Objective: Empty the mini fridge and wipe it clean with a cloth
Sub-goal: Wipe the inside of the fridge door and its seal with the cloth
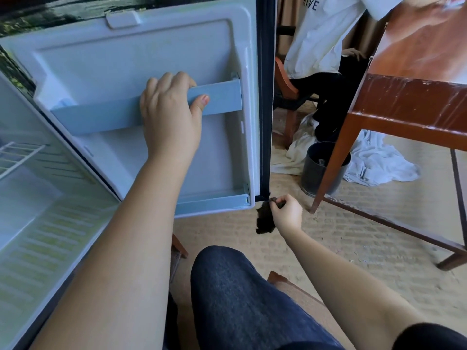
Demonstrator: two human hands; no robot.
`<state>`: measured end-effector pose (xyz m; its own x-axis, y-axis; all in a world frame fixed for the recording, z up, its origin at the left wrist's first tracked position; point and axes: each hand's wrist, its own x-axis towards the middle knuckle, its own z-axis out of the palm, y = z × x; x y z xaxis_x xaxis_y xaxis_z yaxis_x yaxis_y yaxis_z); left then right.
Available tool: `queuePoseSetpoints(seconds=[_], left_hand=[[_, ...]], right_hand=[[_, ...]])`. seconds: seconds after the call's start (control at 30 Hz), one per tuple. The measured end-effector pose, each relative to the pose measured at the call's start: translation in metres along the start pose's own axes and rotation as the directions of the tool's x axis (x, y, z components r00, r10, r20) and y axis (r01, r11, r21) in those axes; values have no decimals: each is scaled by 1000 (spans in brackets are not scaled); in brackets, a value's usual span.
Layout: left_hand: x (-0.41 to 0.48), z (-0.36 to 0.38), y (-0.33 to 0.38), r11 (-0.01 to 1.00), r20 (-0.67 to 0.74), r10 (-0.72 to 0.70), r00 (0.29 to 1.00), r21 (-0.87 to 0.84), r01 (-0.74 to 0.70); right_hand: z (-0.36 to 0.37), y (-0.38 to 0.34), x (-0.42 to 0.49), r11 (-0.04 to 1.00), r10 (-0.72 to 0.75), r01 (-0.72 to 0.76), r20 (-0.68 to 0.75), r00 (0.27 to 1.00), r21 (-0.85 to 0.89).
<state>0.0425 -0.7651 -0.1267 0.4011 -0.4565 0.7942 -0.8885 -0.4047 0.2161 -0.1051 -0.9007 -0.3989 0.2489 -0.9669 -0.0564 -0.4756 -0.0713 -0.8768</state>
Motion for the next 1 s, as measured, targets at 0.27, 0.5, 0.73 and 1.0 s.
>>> queuePoseSetpoints(seconds=[0.27, 0.5, 0.73, 1.0], left_hand=[[3, 7, 1, 1000, -21, -9, 1000, 15, 10], [0, 4, -2, 1000, -16, 12, 1000, 16, -12], [-2, 2, -1, 1000, -35, 14, 999, 12, -13], [4, -10, -14, 993, 76, 101, 992, -65, -96]], right_hand=[[-74, -75, -18, 848, -529, 529, 2, 849, -19], [-143, -282, -27, 355, -825, 935, -478, 301, -24], [-127, -351, 16, 90, -994, 928, -96, 59, -361], [-168, -348, 29, -14, -955, 957, 287, 72, -289]])
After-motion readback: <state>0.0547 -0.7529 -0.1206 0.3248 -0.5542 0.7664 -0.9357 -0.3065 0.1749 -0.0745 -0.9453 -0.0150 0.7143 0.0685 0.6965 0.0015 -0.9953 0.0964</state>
